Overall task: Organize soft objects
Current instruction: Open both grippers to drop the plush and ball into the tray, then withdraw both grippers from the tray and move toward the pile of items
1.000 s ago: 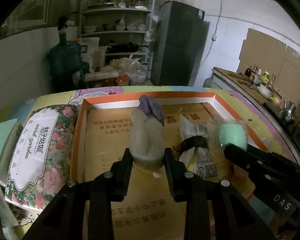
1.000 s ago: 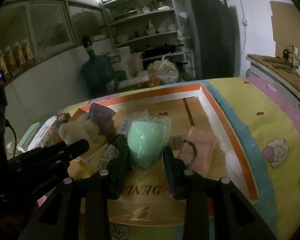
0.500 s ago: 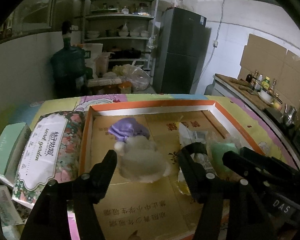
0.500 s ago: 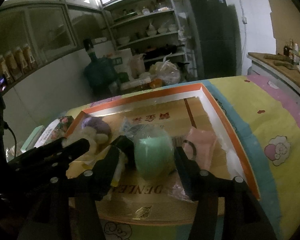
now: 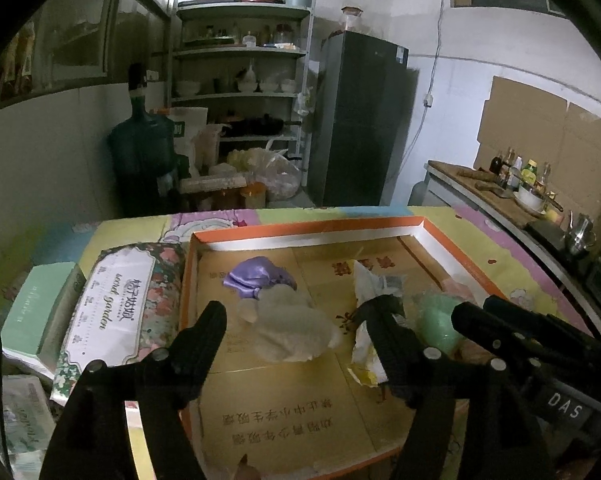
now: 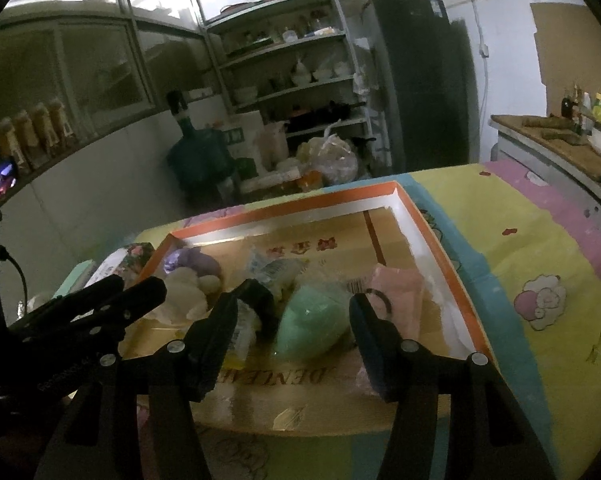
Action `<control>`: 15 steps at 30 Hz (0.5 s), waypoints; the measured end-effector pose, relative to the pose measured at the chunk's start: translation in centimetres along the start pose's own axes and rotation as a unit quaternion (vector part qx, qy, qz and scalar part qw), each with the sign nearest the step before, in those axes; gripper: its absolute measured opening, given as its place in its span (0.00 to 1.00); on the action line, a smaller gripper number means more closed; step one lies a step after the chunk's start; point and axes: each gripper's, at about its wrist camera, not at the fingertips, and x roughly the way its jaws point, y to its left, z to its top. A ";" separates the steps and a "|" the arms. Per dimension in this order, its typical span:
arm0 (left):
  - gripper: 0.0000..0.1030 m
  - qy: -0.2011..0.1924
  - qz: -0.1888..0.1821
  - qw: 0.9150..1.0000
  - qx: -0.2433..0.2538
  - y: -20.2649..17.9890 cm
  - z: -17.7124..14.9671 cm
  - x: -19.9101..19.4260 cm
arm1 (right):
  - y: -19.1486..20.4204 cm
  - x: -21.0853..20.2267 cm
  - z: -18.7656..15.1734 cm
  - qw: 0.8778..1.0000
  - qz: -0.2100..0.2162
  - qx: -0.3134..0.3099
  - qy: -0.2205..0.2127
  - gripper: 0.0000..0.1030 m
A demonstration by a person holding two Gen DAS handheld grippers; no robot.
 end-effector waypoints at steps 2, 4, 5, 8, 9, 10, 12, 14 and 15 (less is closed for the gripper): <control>0.70 -0.005 0.000 1.000 0.002 0.0 0.0 -0.4 | 0.1 -0.5 -0.1 1.000 -0.001 0.001 -0.004 0.58; 0.72 -0.009 0.000 1.000 0.005 0.0 0.0 -0.8 | 0.2 -0.8 -0.1 1.000 -0.002 0.001 -0.007 0.59; 0.72 -0.010 0.000 1.000 0.006 -0.1 0.0 -1.0 | 0.3 -1.0 -0.1 1.000 -0.004 0.001 -0.009 0.61; 0.73 -0.017 -0.001 1.000 0.008 -0.1 -0.1 -1.7 | 0.8 -1.7 -0.2 1.000 -0.007 -0.002 -0.016 0.70; 0.73 -0.020 -0.001 1.000 0.010 -0.2 -0.1 -2.0 | 0.9 -2.0 -0.2 1.000 -0.006 -0.003 -0.018 0.70; 0.73 -0.022 -0.001 1.000 0.011 -0.2 -0.1 -2.2 | 1.0 -2.2 -0.2 1.000 -0.005 -0.004 -0.019 0.70; 0.73 -0.027 -0.001 1.000 0.013 -0.1 0.0 -2.8 | 1.3 -2.6 -0.3 1.000 -0.007 -0.005 -0.024 0.70; 0.73 -0.032 -0.002 0.999 0.015 -0.2 0.0 -3.3 | 1.6 -3.0 -0.3 1.000 -0.010 -0.006 -0.027 0.70; 0.73 -0.035 -0.002 0.999 0.015 -0.2 -0.1 -3.6 | 1.7 -3.1 -0.3 1.000 -0.011 -0.006 -0.029 0.70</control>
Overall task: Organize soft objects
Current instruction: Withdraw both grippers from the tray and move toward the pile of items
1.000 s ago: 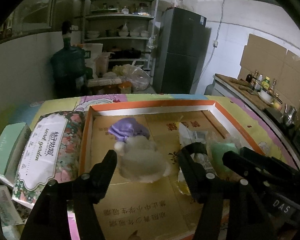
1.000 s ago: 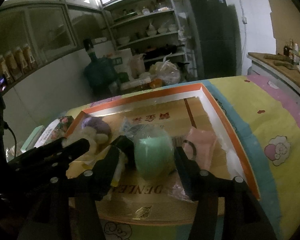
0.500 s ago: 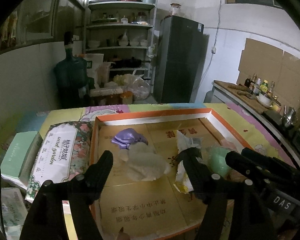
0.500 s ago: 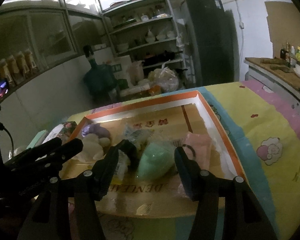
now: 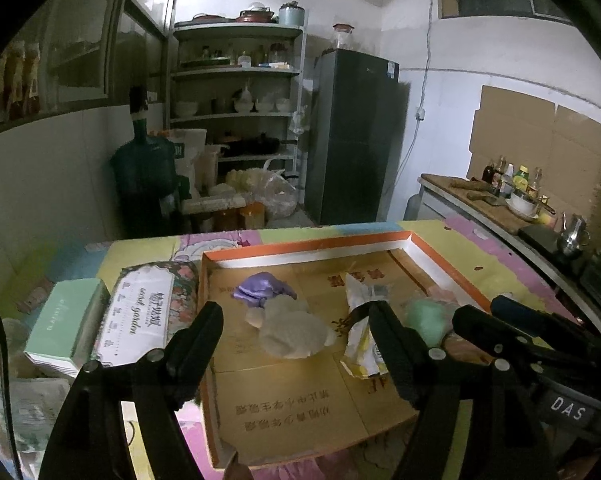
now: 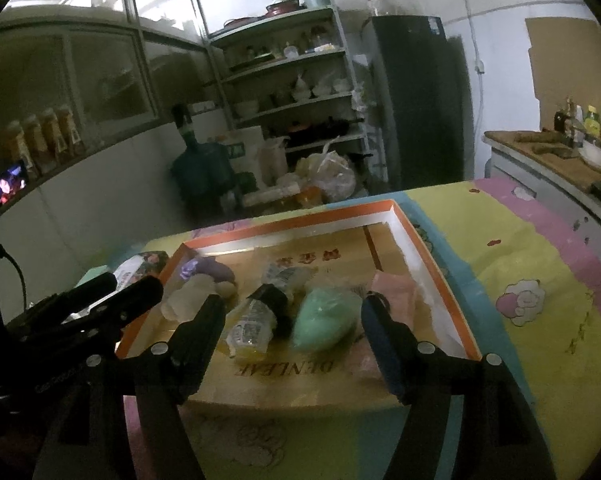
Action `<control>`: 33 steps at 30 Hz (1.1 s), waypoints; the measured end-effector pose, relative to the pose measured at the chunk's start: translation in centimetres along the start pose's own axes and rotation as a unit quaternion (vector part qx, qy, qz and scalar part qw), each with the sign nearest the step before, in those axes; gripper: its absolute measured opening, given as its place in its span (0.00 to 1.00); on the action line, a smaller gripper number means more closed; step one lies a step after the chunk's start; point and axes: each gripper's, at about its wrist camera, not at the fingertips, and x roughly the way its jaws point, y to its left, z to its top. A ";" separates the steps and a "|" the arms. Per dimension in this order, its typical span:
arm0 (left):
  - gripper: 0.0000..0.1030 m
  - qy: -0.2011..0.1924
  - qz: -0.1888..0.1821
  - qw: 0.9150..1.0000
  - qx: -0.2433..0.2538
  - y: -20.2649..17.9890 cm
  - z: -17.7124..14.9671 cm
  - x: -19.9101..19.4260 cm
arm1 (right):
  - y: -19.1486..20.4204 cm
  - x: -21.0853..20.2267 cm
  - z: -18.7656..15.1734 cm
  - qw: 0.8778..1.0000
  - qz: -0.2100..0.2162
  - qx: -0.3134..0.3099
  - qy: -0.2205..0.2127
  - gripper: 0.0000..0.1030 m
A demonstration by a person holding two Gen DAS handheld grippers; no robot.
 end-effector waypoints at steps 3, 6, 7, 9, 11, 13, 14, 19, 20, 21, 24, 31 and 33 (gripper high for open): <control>0.73 -0.007 -0.001 1.000 0.002 0.0 0.0 -0.8 | 0.3 -0.6 0.0 1.000 -0.001 0.001 -0.004 0.70; 0.73 -0.011 -0.001 1.000 0.003 0.2 0.0 -1.4 | 0.6 -1.2 -0.2 1.000 -0.003 0.000 -0.007 0.70; 0.73 -0.012 -0.002 1.000 0.003 0.2 0.0 -1.6 | 0.8 -1.3 -0.2 1.000 -0.003 0.000 -0.008 0.70; 0.73 -0.014 -0.003 1.000 0.003 0.4 0.0 -2.1 | 1.1 -1.6 -0.3 1.000 -0.004 -0.001 -0.010 0.70; 0.73 -0.018 -0.002 1.000 0.002 0.4 -0.1 -2.6 | 1.3 -2.0 -0.3 1.000 -0.005 -0.002 -0.012 0.70; 0.73 -0.022 -0.001 1.000 0.002 0.6 -0.2 -3.1 | 1.6 -2.4 -0.4 1.000 -0.005 -0.003 -0.014 0.70; 0.73 -0.024 -0.002 1.000 0.002 0.7 -0.2 -3.3 | 1.8 -2.6 -0.4 1.000 -0.005 -0.004 -0.015 0.70; 0.73 -0.031 -0.001 1.000 0.000 1.3 -0.2 -4.4 | 2.7 -3.4 -0.6 1.000 -0.004 -0.009 -0.019 0.70; 0.73 -0.032 0.000 0.999 0.000 1.4 -0.2 -4.6 | 2.9 -3.5 -0.6 1.000 -0.003 -0.010 -0.019 0.70; 0.73 -0.033 0.000 0.999 0.000 1.6 -0.2 -4.9 | 3.1 -3.7 -0.7 1.000 -0.002 -0.011 -0.020 0.70; 0.73 -0.036 0.002 0.999 -0.001 2.0 -0.3 -5.5 | 3.9 -4.2 -0.9 1.000 0.000 -0.013 -0.022 0.70; 0.73 -0.040 0.005 0.999 -0.002 3.0 -0.7 -6.8 | 5.4 -4.8 -1.1 0.999 0.006 -0.019 -0.026 0.70; 0.73 -0.042 0.006 0.999 -0.003 3.2 -0.8 -7.2 | 5.8 -5.0 -1.2 0.999 0.007 -0.020 -0.026 0.70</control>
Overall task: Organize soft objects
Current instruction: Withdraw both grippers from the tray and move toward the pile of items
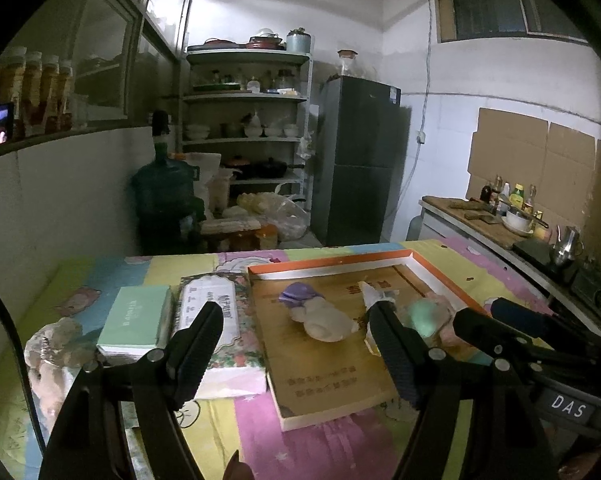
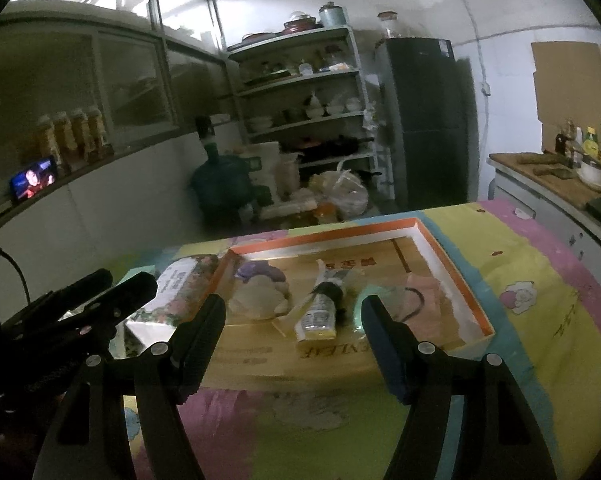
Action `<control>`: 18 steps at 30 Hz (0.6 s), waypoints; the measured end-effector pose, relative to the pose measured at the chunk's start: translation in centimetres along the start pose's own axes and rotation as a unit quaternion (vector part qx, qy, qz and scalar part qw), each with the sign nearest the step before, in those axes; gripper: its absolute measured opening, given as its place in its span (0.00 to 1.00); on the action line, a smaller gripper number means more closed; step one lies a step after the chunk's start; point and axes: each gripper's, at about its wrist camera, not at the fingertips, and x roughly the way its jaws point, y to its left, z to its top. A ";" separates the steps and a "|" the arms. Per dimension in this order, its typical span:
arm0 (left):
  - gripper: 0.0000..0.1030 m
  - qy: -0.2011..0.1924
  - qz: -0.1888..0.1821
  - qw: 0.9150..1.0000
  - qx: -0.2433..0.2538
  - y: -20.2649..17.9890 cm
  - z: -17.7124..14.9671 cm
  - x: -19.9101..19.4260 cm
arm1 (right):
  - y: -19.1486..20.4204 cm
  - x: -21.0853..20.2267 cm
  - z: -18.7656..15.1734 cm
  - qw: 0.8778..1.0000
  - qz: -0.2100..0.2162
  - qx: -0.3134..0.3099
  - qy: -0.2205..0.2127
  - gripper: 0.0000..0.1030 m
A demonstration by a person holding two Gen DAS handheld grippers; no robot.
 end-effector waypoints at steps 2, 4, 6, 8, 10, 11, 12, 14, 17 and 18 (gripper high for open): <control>0.73 -0.002 0.000 1.000 -0.001 0.3 -0.1 -0.4 | 0.5 -0.2 -0.1 1.000 0.001 -0.002 0.000 0.70; 0.73 -0.005 0.002 1.000 -0.002 0.6 -0.2 -0.8 | 1.0 -0.4 -0.2 1.000 0.003 -0.003 -0.001 0.70; 0.73 -0.008 0.006 1.000 -0.003 1.0 -0.3 -1.3 | 1.6 -0.6 -0.2 1.000 0.006 -0.005 -0.001 0.70; 0.73 -0.010 0.009 1.000 -0.005 1.4 -0.3 -1.6 | 2.2 -0.7 -0.3 1.000 0.010 -0.007 -0.002 0.70; 0.73 -0.013 0.013 1.000 -0.006 2.0 -0.4 -2.2 | 2.9 -0.8 -0.5 1.000 0.015 -0.010 -0.002 0.70; 0.73 -0.014 0.016 1.000 -0.007 2.3 -0.5 -2.5 | 3.3 -0.7 -0.5 1.000 0.017 -0.011 -0.002 0.70; 0.73 -0.015 0.018 1.000 -0.008 2.5 -0.6 -2.7 | 3.7 -0.7 -0.6 1.000 0.020 -0.013 -0.001 0.70; 0.73 -0.017 0.022 1.000 -0.009 3.0 -0.8 -3.1 | 4.4 -0.6 -0.7 1.000 0.025 -0.016 0.001 0.70; 0.73 -0.019 0.030 0.999 -0.012 3.6 -1.0 -3.9 | 5.4 -0.5 -0.9 0.999 0.032 -0.019 0.002 0.70; 0.73 -0.019 0.032 0.999 -0.013 4.0 -1.1 -4.1 | 5.7 -0.5 -1.0 0.999 0.034 -0.019 0.003 0.70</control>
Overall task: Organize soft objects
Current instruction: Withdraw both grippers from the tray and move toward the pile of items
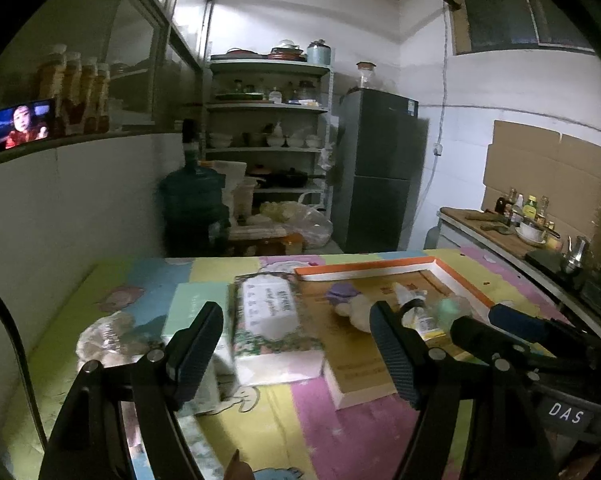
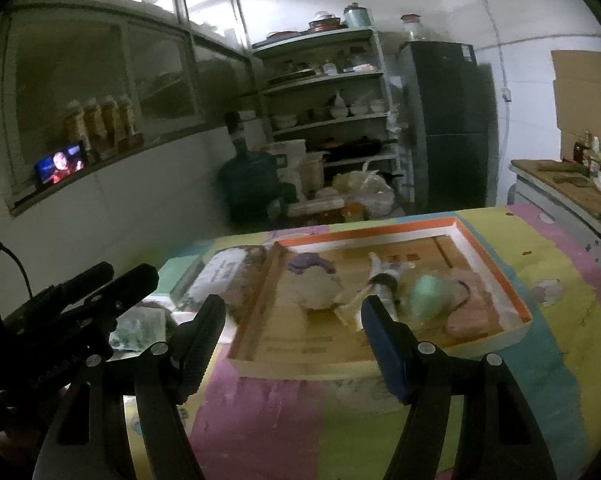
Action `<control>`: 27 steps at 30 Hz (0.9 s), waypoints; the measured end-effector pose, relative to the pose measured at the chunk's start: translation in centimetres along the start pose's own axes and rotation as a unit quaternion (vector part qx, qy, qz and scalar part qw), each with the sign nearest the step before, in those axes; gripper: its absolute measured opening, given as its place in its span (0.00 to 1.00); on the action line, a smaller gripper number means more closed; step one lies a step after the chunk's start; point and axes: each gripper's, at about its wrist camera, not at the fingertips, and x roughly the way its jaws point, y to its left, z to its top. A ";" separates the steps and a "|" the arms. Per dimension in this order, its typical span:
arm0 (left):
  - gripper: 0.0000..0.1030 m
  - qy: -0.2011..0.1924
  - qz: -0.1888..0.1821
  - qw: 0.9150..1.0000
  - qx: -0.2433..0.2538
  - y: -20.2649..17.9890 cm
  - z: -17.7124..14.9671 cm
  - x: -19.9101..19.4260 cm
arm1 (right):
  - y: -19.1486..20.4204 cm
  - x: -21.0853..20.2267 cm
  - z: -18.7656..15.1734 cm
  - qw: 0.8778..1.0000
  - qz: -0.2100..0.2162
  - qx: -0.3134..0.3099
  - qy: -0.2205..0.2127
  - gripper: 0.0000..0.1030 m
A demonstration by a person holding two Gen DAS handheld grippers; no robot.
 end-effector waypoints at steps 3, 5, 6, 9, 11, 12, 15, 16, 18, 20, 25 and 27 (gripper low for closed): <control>0.73 0.000 0.007 1.000 -0.006 1.1 -0.2 -0.6 | 0.9 0.2 -0.2 1.000 0.007 -0.003 0.002 0.70; 0.73 -0.001 0.012 1.000 -0.009 1.7 -0.2 -0.8 | 1.6 0.3 -0.3 1.000 0.012 -0.006 0.003 0.70; 0.73 -0.001 0.016 1.000 -0.010 2.1 -0.3 -1.0 | 1.8 0.4 -0.3 1.000 0.014 -0.007 0.004 0.70; 0.73 -0.001 0.022 1.000 -0.014 3.2 -0.4 -1.4 | 2.7 0.6 -0.4 1.000 0.019 -0.012 0.006 0.70; 0.73 -0.001 0.026 1.000 -0.016 3.6 -0.5 -1.6 | 3.4 0.7 -0.5 1.000 0.023 -0.015 0.007 0.70; 0.73 -0.001 0.029 0.999 -0.018 4.1 -0.6 -1.8 | 3.5 0.8 -0.5 1.000 0.025 -0.016 0.008 0.70; 0.73 -0.001 0.034 0.999 -0.025 5.0 -0.8 -2.3 | 4.4 1.1 -0.6 0.999 0.030 -0.020 0.011 0.70; 0.73 -0.001 0.036 0.999 -0.027 5.4 -0.9 -2.4 | 4.8 1.2 -0.7 0.999 0.031 -0.021 0.012 0.70; 0.73 -0.002 0.040 0.999 -0.031 5.9 -1.1 -2.7 | 5.5 1.4 -0.7 0.999 0.034 -0.024 0.015 0.70; 0.73 -0.003 0.047 0.998 -0.037 6.8 -1.3 -3.0 | 6.2 1.6 -0.8 0.999 0.037 -0.028 0.018 0.70; 0.73 0.002 0.064 0.996 -0.054 9.2 -2.2 -3.5 | 8.0 2.3 -1.4 0.998 0.047 -0.036 0.028 0.70; 0.73 0.004 0.070 0.996 -0.061 10.2 -2.5 -3.7 | 8.7 2.6 -1.6 0.997 0.052 -0.040 0.033 0.70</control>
